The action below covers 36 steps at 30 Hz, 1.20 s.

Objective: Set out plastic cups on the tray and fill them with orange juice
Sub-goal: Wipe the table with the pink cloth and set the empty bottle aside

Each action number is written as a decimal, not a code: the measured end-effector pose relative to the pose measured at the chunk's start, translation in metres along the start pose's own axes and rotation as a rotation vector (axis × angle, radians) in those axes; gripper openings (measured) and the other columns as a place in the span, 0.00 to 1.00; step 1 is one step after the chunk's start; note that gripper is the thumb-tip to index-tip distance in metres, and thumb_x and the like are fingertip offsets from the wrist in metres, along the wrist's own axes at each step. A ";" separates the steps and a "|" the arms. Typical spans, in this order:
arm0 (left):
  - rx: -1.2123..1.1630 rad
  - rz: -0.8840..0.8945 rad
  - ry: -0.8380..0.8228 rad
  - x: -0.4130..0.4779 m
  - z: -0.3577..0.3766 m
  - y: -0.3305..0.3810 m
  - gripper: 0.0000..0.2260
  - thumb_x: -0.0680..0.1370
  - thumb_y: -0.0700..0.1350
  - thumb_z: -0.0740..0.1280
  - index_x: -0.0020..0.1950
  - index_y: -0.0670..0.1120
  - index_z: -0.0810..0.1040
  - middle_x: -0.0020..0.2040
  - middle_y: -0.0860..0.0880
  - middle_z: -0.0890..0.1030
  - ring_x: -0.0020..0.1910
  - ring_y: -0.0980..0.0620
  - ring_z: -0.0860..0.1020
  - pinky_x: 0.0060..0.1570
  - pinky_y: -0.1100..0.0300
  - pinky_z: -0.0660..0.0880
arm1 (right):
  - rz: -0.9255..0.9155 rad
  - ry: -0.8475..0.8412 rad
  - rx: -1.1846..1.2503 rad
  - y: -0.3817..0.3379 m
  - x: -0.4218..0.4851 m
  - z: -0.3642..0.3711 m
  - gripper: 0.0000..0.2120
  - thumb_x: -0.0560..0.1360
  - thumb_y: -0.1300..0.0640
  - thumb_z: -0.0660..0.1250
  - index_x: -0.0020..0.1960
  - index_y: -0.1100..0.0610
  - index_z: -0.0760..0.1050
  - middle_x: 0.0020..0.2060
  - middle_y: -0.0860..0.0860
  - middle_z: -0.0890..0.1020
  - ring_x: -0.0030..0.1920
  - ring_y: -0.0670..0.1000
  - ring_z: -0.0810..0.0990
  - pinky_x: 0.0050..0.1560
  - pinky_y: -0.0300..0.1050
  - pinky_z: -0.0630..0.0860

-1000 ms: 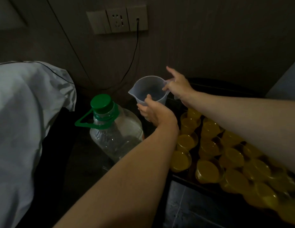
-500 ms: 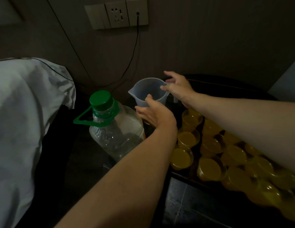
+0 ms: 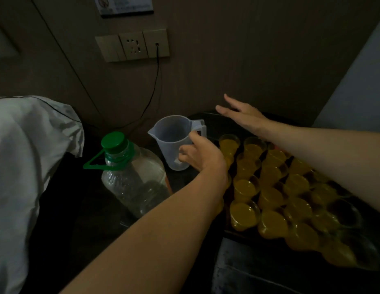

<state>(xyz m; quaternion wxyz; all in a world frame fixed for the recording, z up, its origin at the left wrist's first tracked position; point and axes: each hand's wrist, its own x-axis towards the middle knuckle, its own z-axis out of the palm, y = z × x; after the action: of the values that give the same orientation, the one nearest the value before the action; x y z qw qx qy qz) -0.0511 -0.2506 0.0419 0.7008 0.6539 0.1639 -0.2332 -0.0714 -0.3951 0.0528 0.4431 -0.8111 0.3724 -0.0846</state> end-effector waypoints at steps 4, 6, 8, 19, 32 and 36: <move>0.143 0.174 -0.117 -0.028 0.014 0.002 0.18 0.85 0.53 0.53 0.71 0.47 0.70 0.70 0.44 0.67 0.64 0.47 0.69 0.57 0.53 0.66 | 0.063 0.040 -0.077 0.020 -0.010 -0.054 0.39 0.73 0.22 0.54 0.80 0.35 0.53 0.81 0.47 0.57 0.80 0.59 0.55 0.76 0.64 0.53; 0.193 0.314 -0.209 -0.033 0.027 0.006 0.19 0.85 0.52 0.54 0.74 0.48 0.71 0.71 0.46 0.70 0.66 0.48 0.71 0.59 0.53 0.67 | 0.096 0.088 -0.070 0.039 -0.015 -0.083 0.39 0.73 0.21 0.49 0.80 0.37 0.56 0.81 0.47 0.58 0.80 0.57 0.57 0.77 0.61 0.53; 0.394 0.587 -0.378 -0.028 0.043 0.007 0.19 0.85 0.50 0.54 0.74 0.46 0.72 0.72 0.47 0.72 0.71 0.48 0.70 0.68 0.53 0.67 | 0.155 0.123 -0.061 0.061 -0.020 -0.107 0.51 0.65 0.14 0.46 0.80 0.39 0.58 0.82 0.47 0.55 0.81 0.55 0.55 0.78 0.58 0.51; 1.267 0.688 -1.163 0.029 0.186 -0.015 0.25 0.85 0.60 0.53 0.82 0.59 0.55 0.84 0.53 0.48 0.82 0.49 0.46 0.78 0.43 0.49 | 0.178 -0.351 -0.713 0.216 0.025 -0.155 0.28 0.86 0.41 0.43 0.83 0.48 0.48 0.83 0.52 0.48 0.82 0.56 0.42 0.80 0.58 0.40; 2.057 0.493 -1.331 0.086 0.268 -0.081 0.26 0.84 0.53 0.61 0.81 0.52 0.62 0.82 0.48 0.58 0.81 0.45 0.56 0.77 0.44 0.53 | 0.082 -0.620 -0.835 0.260 0.090 -0.148 0.24 0.85 0.52 0.60 0.79 0.41 0.62 0.82 0.45 0.51 0.82 0.50 0.49 0.80 0.54 0.45; 2.208 0.729 -1.254 0.112 0.269 -0.069 0.20 0.82 0.56 0.62 0.72 0.52 0.74 0.73 0.46 0.72 0.70 0.44 0.72 0.71 0.42 0.67 | 0.030 -0.601 -0.842 0.248 0.114 -0.126 0.25 0.83 0.47 0.62 0.78 0.36 0.60 0.82 0.47 0.52 0.81 0.55 0.54 0.80 0.60 0.52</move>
<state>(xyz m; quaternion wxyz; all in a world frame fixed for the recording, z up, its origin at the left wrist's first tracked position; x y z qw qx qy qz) -0.0145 -0.5324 -0.0516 -0.2184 0.6660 -0.6453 -0.3038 -0.1808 -0.6373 -0.0881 0.1670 -0.9021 0.2420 0.3158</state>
